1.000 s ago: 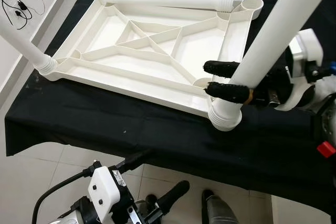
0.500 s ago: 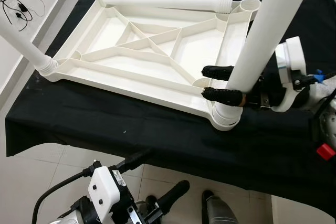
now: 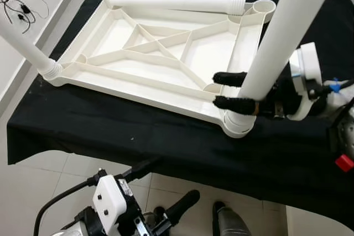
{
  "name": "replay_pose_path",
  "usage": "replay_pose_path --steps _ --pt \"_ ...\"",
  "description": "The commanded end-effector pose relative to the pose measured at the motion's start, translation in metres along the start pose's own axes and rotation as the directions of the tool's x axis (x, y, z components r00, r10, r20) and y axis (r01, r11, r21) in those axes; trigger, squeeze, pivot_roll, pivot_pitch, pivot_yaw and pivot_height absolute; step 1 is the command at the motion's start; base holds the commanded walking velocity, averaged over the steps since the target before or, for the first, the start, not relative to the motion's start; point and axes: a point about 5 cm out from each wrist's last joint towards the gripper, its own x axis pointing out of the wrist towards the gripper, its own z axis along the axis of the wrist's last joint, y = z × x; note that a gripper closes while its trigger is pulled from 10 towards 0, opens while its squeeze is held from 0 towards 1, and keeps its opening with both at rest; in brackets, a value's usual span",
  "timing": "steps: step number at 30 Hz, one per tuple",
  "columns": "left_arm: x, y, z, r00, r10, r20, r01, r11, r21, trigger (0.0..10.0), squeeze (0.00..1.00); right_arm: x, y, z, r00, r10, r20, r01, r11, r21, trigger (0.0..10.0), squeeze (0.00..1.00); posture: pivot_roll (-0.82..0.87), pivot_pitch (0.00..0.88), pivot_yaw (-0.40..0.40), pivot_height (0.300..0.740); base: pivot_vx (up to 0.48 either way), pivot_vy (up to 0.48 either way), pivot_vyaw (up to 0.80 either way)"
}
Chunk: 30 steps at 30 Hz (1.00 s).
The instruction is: Building children table
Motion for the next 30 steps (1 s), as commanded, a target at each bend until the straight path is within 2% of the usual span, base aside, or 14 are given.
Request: replay_pose_path --steps 1,7,17,30 --pt "-0.003 -0.001 -0.004 1.0 -0.001 -0.023 0.001 1.0 -0.009 10.0 0.0 0.005 0.008 -0.011 0.997 0.053 -0.056 -0.051 0.998 0.031 10.0 0.0 0.03 0.361 0.13 0.74 0.0 0.0 0.0" --pt "-0.003 -0.002 -0.004 1.0 -0.001 -0.022 0.001 1.0 -0.01 10.0 0.0 0.009 0.008 -0.011 0.994 0.048 -0.096 -0.046 0.999 0.026 10.0 0.0 0.03 0.361 0.129 0.74 0.0 0.0 0.0" --pt "-0.003 -0.002 -0.005 1.0 -0.001 -0.021 0.001 1.0 -0.012 10.0 0.0 0.008 -0.004 -0.014 0.995 -0.041 -0.091 0.049 0.996 0.08 10.0 0.0 0.03 0.358 0.124 0.74 0.0 0.0 0.0" --pt "-0.002 -0.003 -0.005 1.0 -0.003 -0.021 0.003 1.0 -0.014 10.0 0.0 0.009 -0.002 -0.017 0.993 -0.112 -0.025 0.114 0.987 0.113 10.0 0.0 0.03 0.351 0.126 0.74 0.0 0.0 0.0"
